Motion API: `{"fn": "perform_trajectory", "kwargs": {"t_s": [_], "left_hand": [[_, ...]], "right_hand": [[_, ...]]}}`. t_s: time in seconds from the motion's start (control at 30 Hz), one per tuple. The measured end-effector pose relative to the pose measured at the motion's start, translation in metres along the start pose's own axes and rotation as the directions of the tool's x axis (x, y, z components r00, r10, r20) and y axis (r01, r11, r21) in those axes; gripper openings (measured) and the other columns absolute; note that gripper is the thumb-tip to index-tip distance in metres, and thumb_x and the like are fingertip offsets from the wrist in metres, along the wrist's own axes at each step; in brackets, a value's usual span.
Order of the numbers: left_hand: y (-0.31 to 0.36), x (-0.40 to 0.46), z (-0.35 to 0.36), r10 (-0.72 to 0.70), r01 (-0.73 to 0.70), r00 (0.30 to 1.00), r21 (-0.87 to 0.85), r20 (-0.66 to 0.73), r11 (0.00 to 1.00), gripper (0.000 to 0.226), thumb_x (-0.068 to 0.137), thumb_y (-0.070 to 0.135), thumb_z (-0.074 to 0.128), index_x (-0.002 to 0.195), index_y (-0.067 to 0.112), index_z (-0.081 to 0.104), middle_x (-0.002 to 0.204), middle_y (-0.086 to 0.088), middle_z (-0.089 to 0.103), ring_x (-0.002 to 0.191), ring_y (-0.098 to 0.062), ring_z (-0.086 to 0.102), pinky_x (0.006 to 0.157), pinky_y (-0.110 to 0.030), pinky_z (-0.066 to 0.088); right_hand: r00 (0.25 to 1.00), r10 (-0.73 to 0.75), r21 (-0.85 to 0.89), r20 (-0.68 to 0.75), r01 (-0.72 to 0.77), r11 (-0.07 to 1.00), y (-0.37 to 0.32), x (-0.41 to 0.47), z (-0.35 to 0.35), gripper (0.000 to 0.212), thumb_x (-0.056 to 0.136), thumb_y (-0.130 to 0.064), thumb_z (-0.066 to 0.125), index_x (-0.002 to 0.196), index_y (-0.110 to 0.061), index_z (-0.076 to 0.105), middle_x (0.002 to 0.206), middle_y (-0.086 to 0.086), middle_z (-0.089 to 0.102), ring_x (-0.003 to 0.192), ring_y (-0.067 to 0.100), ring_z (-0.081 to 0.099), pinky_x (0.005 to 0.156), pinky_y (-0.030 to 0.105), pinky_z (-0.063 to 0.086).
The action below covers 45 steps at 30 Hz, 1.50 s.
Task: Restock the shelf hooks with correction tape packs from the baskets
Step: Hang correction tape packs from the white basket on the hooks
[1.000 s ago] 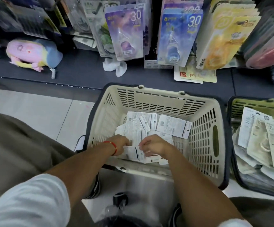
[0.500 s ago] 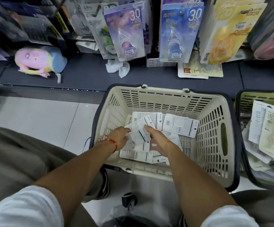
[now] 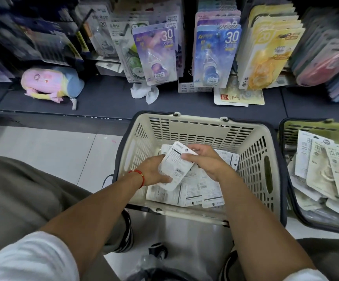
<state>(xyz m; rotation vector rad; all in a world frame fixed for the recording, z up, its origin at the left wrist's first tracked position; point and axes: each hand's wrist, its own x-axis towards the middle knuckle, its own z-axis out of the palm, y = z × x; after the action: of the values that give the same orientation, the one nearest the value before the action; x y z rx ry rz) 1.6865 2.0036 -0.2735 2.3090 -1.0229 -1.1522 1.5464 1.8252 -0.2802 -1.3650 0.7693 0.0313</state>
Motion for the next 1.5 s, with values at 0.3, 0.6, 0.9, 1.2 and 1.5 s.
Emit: {"fn": "perform_trajectory", "kwargs": {"t_s": [0.3,0.6,0.9,1.2,1.5], "left_hand": [[0.027,-0.023,0.024,0.34,-0.15,0.906,0.561,-0.252,0.814,0.094,0.077,0.054,0.079,0.151,0.034,0.025,0.159,-0.006,0.023,0.144,-0.03,0.029,0.118,-0.057,0.033],[0.007,-0.022,0.009,0.059,-0.058,0.884,0.016,-0.464,0.998,0.059,0.091,0.006,0.071,0.141,0.03,0.052,0.119,-0.002,0.068,0.103,-0.027,0.067,0.076,-0.03,0.054],[-0.012,-0.031,0.001,-0.429,0.057,0.881,-0.854,-0.201,0.517,0.046,0.082,0.004,0.087,0.11,0.032,0.064,0.108,-0.001,0.079,0.098,-0.025,0.076,0.083,-0.051,0.064],[0.0,-0.039,-0.01,-0.359,0.035,0.923,-0.897,-0.14,0.441,0.046,0.09,0.004,0.069,0.123,0.035,0.064,0.118,-0.005,0.074,0.106,-0.033,0.073,0.079,-0.054,0.064],[0.028,-0.045,-0.023,-0.248,-0.057,0.957,-0.933,-0.152,0.355,0.055,0.085,-0.001,0.066,0.13,0.031,0.065,0.125,-0.009,0.071,0.112,-0.037,0.069,0.075,-0.054,0.063]], "right_hand": [[0.983,0.035,0.203,-0.183,0.002,0.979,-0.028,-0.006,0.008,0.033,0.099,-0.006,0.067,0.127,-0.024,0.07,0.11,0.007,0.077,0.09,0.024,0.077,0.078,0.046,0.065],[0.957,0.291,0.426,-0.017,-0.256,0.868,0.001,0.004,0.014,0.052,0.107,-0.05,0.053,0.12,-0.001,0.066,0.116,0.025,0.073,0.102,0.041,0.076,0.086,0.049,0.064],[0.951,0.31,-0.743,0.005,-0.204,0.638,0.068,0.021,0.034,0.032,0.097,-0.017,0.073,0.128,-0.01,0.068,0.128,0.013,0.068,0.108,0.027,0.066,0.099,0.038,0.053],[0.978,0.206,-0.369,0.037,-0.178,0.912,0.031,0.014,0.021,0.021,0.098,-0.001,0.062,0.11,-0.014,0.071,0.108,0.003,0.068,0.07,0.017,0.069,0.067,0.027,0.06],[0.996,-0.094,-0.394,0.005,0.088,0.915,-0.083,-0.048,-0.029,0.01,0.087,-0.001,0.076,0.092,0.008,0.077,0.082,0.023,0.074,0.074,0.02,0.065,0.079,0.037,0.056]]}}
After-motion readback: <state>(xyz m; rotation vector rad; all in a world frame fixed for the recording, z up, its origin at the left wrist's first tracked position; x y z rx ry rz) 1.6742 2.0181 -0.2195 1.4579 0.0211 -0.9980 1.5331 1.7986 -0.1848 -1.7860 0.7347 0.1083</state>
